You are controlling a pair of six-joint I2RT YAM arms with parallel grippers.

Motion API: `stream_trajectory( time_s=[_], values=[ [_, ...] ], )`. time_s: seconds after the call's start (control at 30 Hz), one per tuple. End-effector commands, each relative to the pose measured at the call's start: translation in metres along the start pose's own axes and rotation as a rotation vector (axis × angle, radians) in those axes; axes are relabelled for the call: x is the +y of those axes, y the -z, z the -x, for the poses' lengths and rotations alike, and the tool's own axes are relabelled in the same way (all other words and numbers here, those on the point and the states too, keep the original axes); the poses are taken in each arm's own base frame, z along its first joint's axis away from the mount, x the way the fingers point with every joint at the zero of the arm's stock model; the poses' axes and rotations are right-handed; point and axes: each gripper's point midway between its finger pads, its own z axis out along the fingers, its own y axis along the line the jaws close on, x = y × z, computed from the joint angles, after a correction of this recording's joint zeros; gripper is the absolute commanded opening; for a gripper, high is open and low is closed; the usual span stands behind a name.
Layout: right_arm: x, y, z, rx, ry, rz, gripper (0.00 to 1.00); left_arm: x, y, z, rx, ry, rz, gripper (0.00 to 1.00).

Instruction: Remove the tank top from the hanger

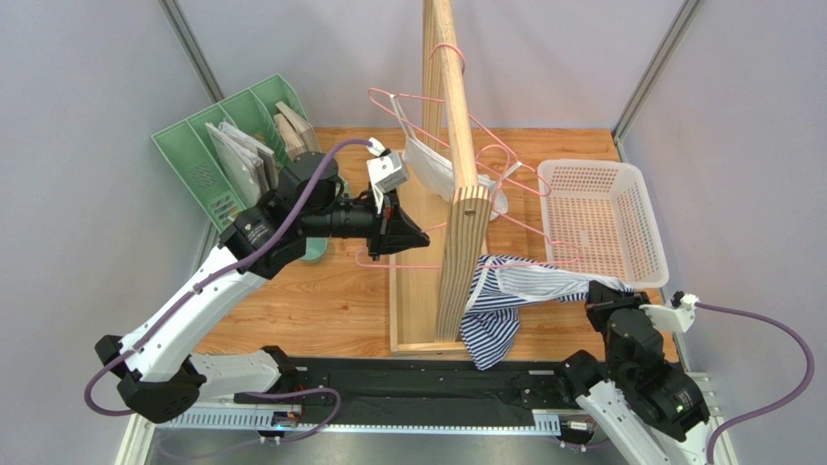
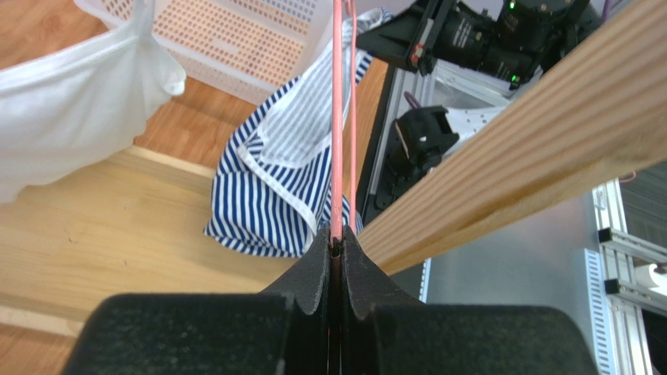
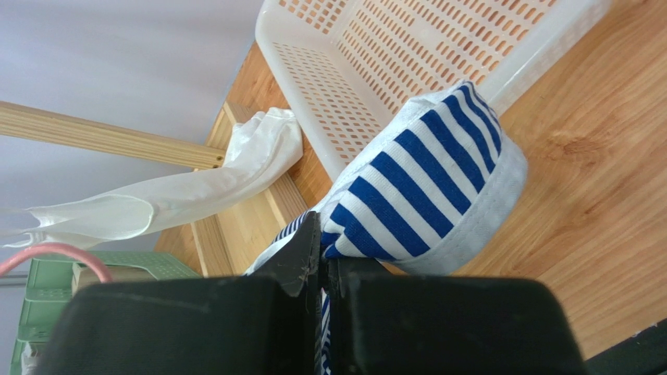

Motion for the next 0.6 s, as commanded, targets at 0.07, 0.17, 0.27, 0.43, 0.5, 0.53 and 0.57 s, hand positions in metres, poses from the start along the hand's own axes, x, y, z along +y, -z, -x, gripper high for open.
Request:
stream_trajectory(
  time_s=[0.07, 0.17, 0.27, 0.43, 0.5, 0.53, 0.57],
  values=[
    [0.024, 0.002, 0.006, -0.007, -0.033, 0.088, 0.0, -0.005, 0.008, 0.056, -0.094, -0.095, 0.017, 0.0],
    [0.028, 0.003, 0.004, 0.008, -0.034, 0.108, 0.0, -0.005, 0.01, 0.079, -0.109, -0.126, 0.034, 0.0],
    [0.031, 0.006, 0.008, 0.003, -0.024, 0.12, 0.0, 0.0, 0.013, 0.096, -0.093, -0.151, 0.077, 0.0],
    [0.033, 0.014, 0.02, -0.02, -0.011, 0.139, 0.0, 0.014, 0.027, 0.101, -0.11, -0.129, 0.202, 0.0],
    [0.032, 0.014, 0.022, -0.027, -0.01, 0.139, 0.0, 0.017, 0.042, 0.106, -0.164, -0.106, 0.273, 0.0],
    [0.032, 0.014, 0.023, -0.031, -0.011, 0.14, 0.0, 0.021, 0.041, 0.1, -0.164, -0.093, 0.291, 0.0],
    [0.031, 0.014, 0.023, -0.03, -0.006, 0.138, 0.0, 0.018, 0.054, 0.103, -0.2, -0.097, 0.322, 0.0]
  ],
)
